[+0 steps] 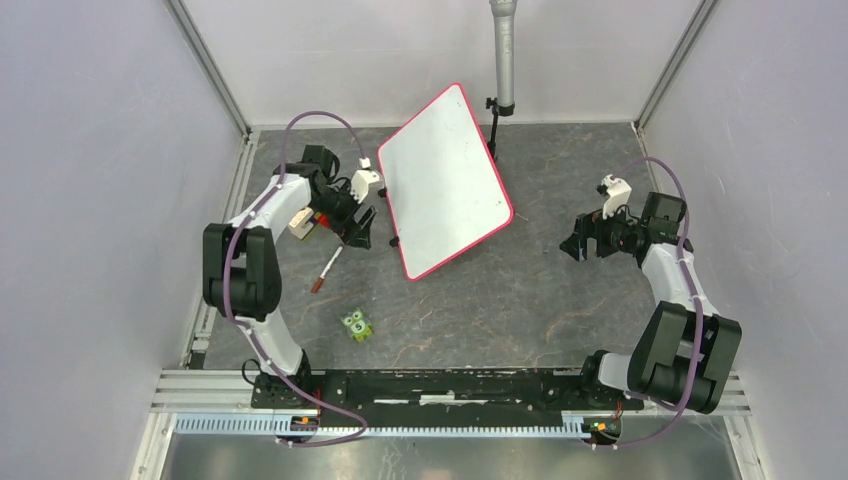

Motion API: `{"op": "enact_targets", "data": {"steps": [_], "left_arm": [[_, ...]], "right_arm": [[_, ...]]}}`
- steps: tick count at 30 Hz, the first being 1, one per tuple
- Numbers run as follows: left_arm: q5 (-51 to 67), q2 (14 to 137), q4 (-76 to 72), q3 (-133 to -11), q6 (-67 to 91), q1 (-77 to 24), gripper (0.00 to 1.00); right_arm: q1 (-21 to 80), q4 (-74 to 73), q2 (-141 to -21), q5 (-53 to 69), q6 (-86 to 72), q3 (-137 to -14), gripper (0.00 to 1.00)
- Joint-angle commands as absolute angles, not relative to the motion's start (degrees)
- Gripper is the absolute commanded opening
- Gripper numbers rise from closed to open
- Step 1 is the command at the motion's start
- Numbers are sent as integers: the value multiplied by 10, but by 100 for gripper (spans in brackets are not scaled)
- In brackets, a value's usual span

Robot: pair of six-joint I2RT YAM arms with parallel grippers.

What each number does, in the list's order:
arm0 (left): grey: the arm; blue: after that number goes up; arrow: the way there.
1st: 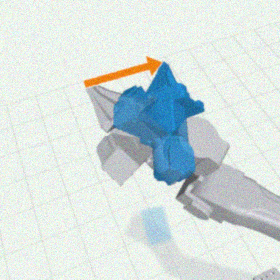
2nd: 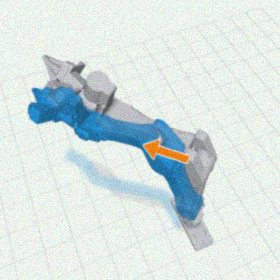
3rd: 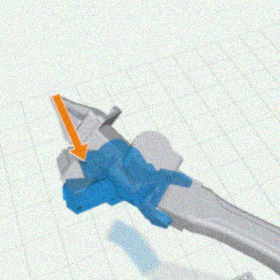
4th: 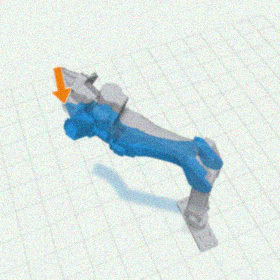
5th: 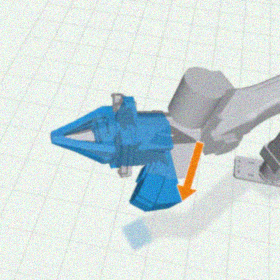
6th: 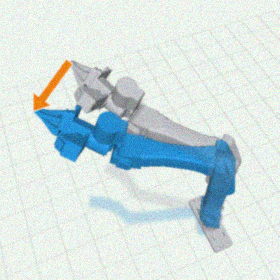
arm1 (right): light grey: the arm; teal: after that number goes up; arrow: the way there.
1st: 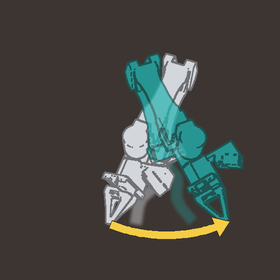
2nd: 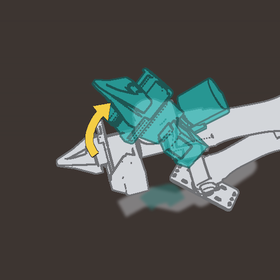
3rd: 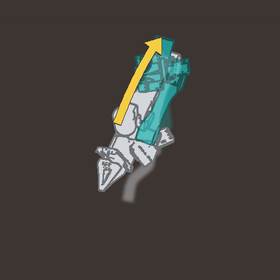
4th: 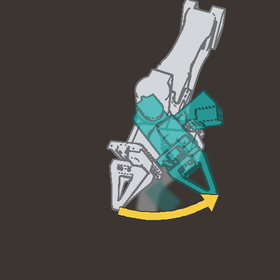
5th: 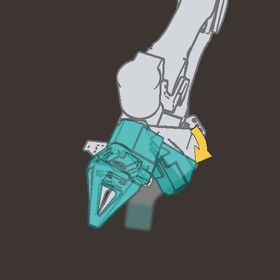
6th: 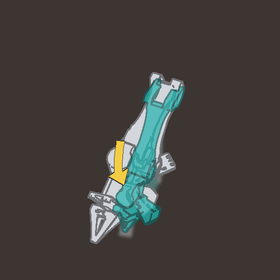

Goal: Write a sentence on the whiteboard
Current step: Adjust the whiteboard at the center of the board.

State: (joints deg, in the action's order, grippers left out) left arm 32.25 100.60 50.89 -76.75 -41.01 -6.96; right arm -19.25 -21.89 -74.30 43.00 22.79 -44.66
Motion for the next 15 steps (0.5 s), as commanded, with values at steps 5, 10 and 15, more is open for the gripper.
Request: {"op": "enact_targets", "data": {"steps": [5,10,15], "left_arm": [[342,1046,386,-758,-516,-112,87],[318,1065,355,-737,-545,-133,81],[303,1079,343,-720,-564,-152,77]], "right_arm": [[-192,-207,-735,439,239,-437,97],[-192,-209,-743,439,242,-437,97],[-193,-211,-744,438,245,-437,97]]}}
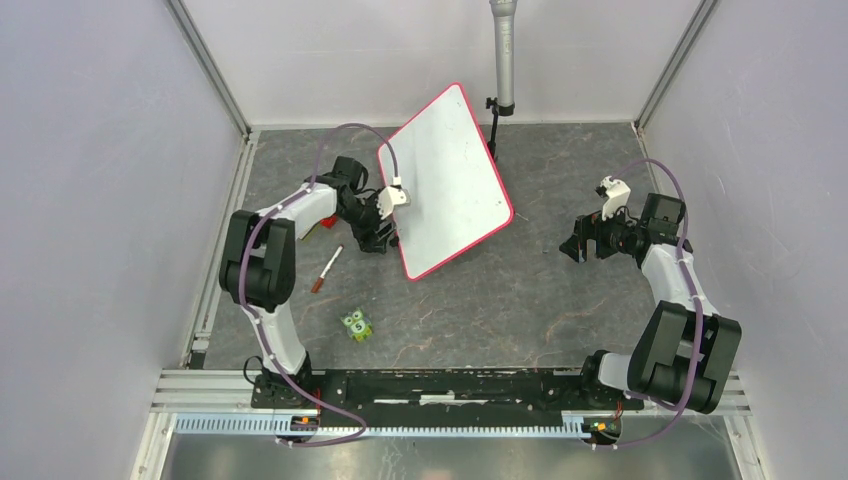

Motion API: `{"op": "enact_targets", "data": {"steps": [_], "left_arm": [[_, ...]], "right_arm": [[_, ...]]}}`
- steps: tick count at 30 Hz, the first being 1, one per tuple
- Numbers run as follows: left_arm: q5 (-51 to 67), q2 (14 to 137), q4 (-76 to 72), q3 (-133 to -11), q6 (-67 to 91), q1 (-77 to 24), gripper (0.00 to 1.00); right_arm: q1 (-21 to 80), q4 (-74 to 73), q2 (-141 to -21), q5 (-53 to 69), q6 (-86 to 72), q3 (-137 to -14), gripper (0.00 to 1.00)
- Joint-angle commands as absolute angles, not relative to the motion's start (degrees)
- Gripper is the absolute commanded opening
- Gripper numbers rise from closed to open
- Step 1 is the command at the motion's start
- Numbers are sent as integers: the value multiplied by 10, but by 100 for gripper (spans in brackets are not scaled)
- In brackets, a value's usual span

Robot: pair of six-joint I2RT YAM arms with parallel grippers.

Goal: Write a sentence on the whiteboard
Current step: Adjust the whiteboard at the center of the board.

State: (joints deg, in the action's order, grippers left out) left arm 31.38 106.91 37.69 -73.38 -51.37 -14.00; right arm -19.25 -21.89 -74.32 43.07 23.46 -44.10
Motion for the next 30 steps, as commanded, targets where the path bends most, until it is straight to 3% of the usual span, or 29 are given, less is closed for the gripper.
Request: {"op": "enact_targets", "data": {"steps": [1,14,19,30], "left_arm": [[302,1078,340,-713,-566,-157,76],[278,1029,326,-639,-595,-218,69],[275,1011,345,-633,-587,-246,62],[270,1005,329,-638,-481,-340,51]], "right_arm": [[-193,-210,-745,438,245,-437,97],[-193,-215,-746,439,249,-441,97],[-193,-217,-741,437,249,-443,97],[-212,-233,-715,466,211,-458,98]]}}
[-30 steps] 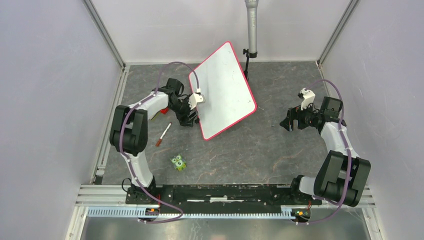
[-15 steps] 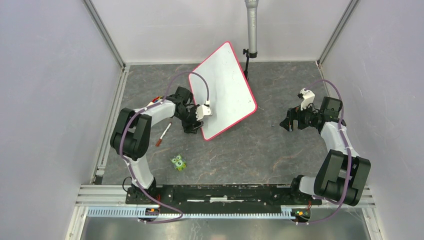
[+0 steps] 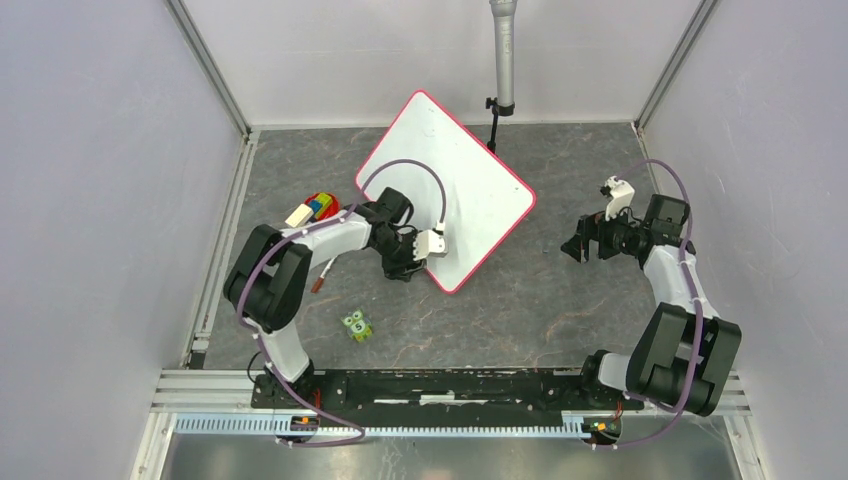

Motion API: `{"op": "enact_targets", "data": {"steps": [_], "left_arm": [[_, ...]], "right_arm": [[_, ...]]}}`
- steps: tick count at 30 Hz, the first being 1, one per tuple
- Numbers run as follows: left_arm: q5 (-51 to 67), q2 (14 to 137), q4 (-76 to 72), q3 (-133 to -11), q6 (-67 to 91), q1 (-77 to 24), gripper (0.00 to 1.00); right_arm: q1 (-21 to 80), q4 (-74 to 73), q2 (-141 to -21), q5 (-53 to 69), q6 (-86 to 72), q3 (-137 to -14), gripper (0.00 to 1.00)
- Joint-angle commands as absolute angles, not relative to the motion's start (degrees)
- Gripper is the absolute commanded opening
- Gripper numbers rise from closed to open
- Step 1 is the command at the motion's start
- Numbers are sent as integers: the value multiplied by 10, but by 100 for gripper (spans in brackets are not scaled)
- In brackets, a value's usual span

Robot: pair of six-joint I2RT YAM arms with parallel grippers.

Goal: Write a sentence on the whiteboard
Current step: Adjust the whiteboard at the center of the board.

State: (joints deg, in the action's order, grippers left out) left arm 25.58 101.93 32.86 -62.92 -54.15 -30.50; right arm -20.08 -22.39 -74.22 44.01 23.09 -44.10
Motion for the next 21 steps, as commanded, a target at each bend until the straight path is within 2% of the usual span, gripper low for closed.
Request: {"op": "enact_targets", "data": {"steps": [1,11,21], "left_arm": [[262,1009,328,-643,-476,-355,50],[237,1087,322,-730,-399,-459,49],[284,1197,294,-900,-270,-511,52]], "right_arm": [[-216,-235,-710,466,205,-460,97],[-270,-268,-652,442,182,-500,98],[-281,-308,-614,406,190,-494,98]]}}
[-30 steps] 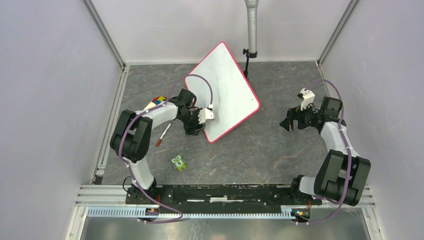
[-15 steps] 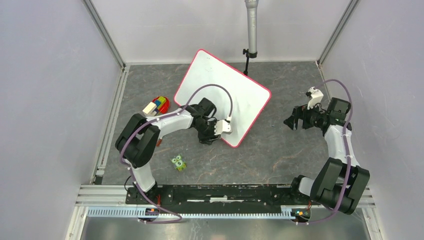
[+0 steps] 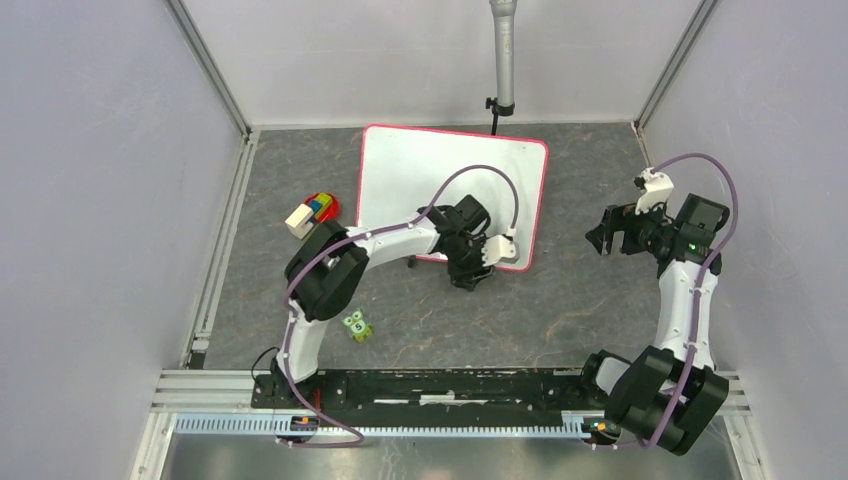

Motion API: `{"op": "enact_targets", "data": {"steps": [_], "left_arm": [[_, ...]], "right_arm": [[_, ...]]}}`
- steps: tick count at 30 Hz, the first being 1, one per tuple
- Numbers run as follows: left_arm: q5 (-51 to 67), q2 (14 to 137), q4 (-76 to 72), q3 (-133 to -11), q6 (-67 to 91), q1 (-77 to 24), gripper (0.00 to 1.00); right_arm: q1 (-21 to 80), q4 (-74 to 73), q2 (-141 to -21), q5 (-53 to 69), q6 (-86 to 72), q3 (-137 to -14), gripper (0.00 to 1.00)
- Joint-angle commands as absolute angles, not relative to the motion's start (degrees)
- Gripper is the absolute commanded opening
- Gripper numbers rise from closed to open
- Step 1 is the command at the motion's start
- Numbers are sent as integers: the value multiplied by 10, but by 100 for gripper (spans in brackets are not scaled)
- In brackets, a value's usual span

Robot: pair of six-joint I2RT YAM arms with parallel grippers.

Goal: Write a sentence on the whiteboard
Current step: Adjust the whiteboard at the center of the board, then move the whiteboard to the center of the board.

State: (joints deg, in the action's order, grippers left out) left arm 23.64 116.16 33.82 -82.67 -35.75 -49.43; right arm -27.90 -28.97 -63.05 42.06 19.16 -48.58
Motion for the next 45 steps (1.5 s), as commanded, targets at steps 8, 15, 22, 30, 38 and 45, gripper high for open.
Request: {"op": "enact_targets", "data": {"steps": [8,15,22,30,38,45], "left_arm": [[314,1239,274,-995,-191,-512,64],[332,1116,314,-931,-199,-511,71],[322,947,280,-821,-148,-472,74],[286,766,173,-732,-8,-252,84],[32,645,189,-672,63,-197,86],[2,598,210,-643,64,-173,86]], "right_arm": [[-281,-321,-609,412,202,-471,97],[-261,-307,-574,405,216,-417,99],[-113,-270,-544,315,208,-353,94],[65,-165,-535,235,131,-299,90],[267,-53,-614,4,32,-294,75],[301,-28,-727,-18,1,-350,68]]}}
